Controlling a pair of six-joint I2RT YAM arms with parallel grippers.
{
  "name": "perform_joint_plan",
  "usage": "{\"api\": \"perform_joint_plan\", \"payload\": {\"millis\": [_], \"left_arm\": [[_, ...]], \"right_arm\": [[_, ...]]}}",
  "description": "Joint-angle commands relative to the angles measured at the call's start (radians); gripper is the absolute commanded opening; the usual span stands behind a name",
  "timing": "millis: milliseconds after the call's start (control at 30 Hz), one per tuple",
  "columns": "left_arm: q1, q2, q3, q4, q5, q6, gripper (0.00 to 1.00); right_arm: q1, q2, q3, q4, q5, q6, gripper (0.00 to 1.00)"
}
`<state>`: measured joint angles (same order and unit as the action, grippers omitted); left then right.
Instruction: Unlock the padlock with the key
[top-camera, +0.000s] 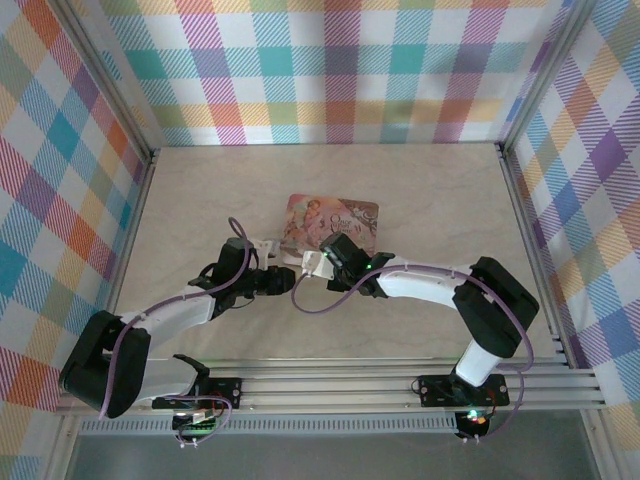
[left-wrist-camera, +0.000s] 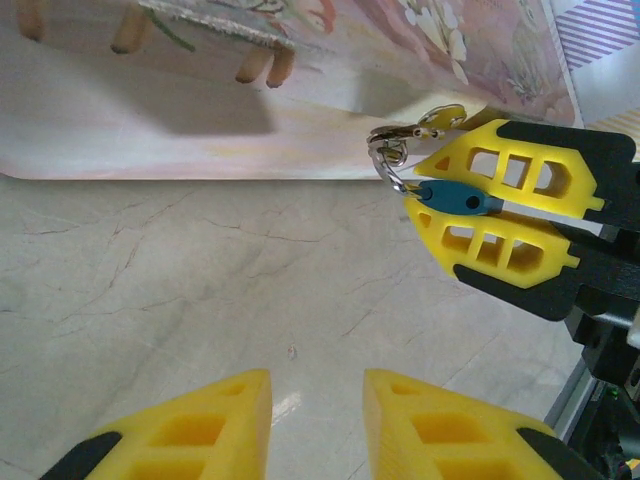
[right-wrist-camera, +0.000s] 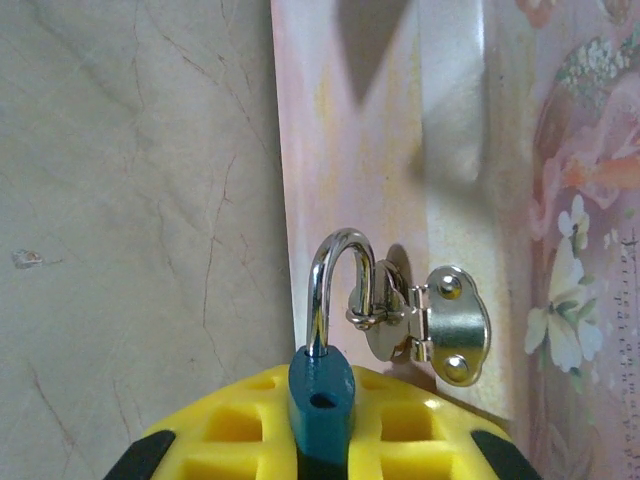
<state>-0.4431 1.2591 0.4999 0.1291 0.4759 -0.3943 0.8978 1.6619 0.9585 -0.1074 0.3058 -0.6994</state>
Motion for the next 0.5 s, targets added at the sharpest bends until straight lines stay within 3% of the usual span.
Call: {"api": "perform_joint_plan", "payload": {"millis": [0, 467], "left_arm": [[0.011, -0.011, -0.01, -0.009, -0.016, 0.025, 0.29], [0.035, -0.004, -0.001, -0.023, -0.023, -0.014, 0.29]], "right_arm": [[0.007, 0.01, -0.018, 0.083, -0.02, -0.113, 0.0], [0.027, 0.088, -0.058, 0.261, 0.14, -0.326, 0.0]]}}
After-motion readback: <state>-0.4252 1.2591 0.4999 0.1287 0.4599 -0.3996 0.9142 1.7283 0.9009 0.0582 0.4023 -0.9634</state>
